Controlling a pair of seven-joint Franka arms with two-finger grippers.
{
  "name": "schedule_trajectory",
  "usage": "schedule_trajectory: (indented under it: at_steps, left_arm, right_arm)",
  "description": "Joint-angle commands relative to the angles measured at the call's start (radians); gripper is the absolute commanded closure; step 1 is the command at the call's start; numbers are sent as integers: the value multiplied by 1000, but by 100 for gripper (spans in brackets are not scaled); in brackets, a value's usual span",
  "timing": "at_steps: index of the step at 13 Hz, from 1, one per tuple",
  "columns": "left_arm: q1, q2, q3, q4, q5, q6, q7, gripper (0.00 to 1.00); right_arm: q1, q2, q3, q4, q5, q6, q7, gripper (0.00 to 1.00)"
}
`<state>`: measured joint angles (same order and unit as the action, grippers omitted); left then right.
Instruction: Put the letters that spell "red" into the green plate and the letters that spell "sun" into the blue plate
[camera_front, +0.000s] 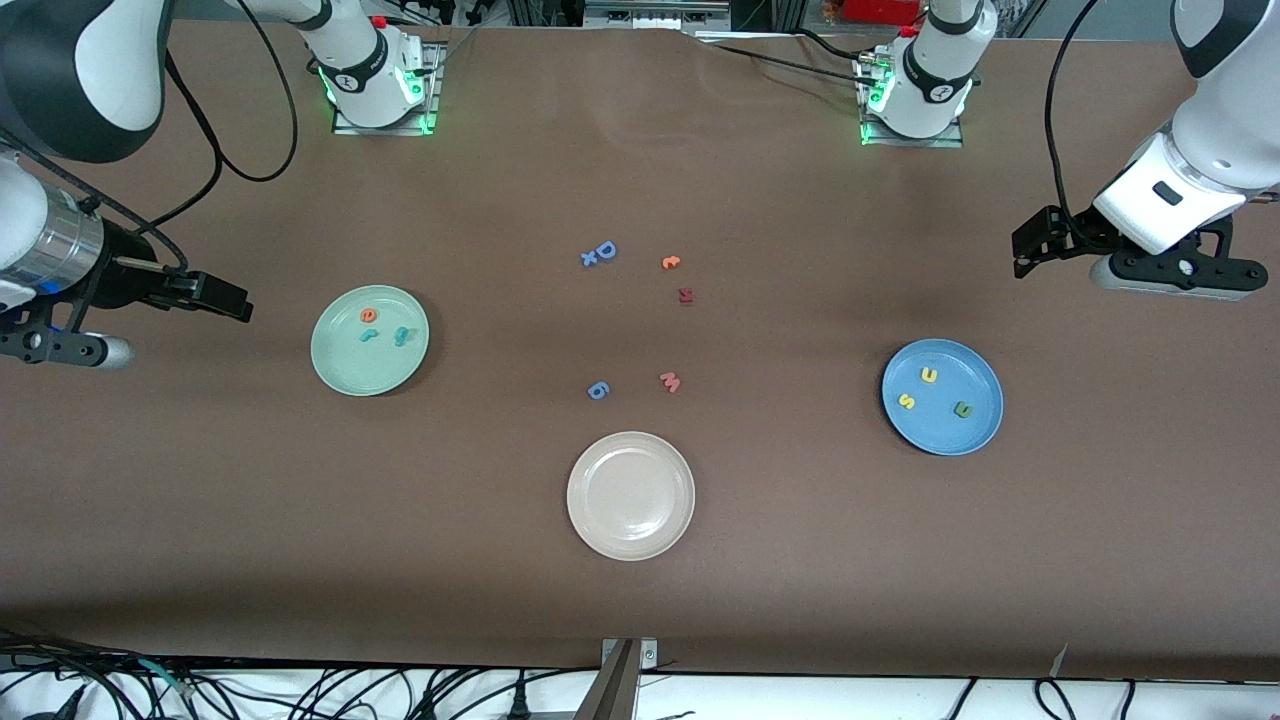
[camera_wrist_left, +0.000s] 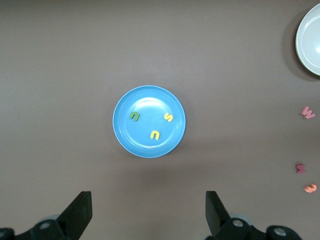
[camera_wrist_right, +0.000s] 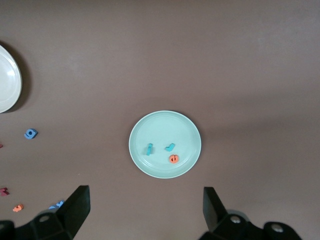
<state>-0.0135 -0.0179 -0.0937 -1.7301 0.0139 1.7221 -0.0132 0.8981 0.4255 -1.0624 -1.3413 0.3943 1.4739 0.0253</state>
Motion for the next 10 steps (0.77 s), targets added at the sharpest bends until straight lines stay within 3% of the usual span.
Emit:
schedule_trajectory:
  at_steps: [1, 2, 5, 8, 10]
  left_arm:
    - [-5, 13, -6, 38, -11, -24, 21, 0]
    - [-3, 13, -9, 38, -12, -24, 21, 0]
    - [0, 16, -9, 38, -12, -24, 21, 0]
    - [0, 22, -9, 38, -12, -24, 21, 0]
    - [0, 22, -9, 37, -12, -24, 21, 0]
  right_arm:
    - [-16, 22, 30, 37, -2, -21, -1, 0]
    - [-90, 22, 114, 57, -15, -24, 2, 0]
    - [-345, -5, 443, 151, -124, -66, 74, 0]
    - [-644, -82, 837, 152, -300, -67, 81, 0]
    - [-828, -119, 1060, 125, -379, -63, 135, 0]
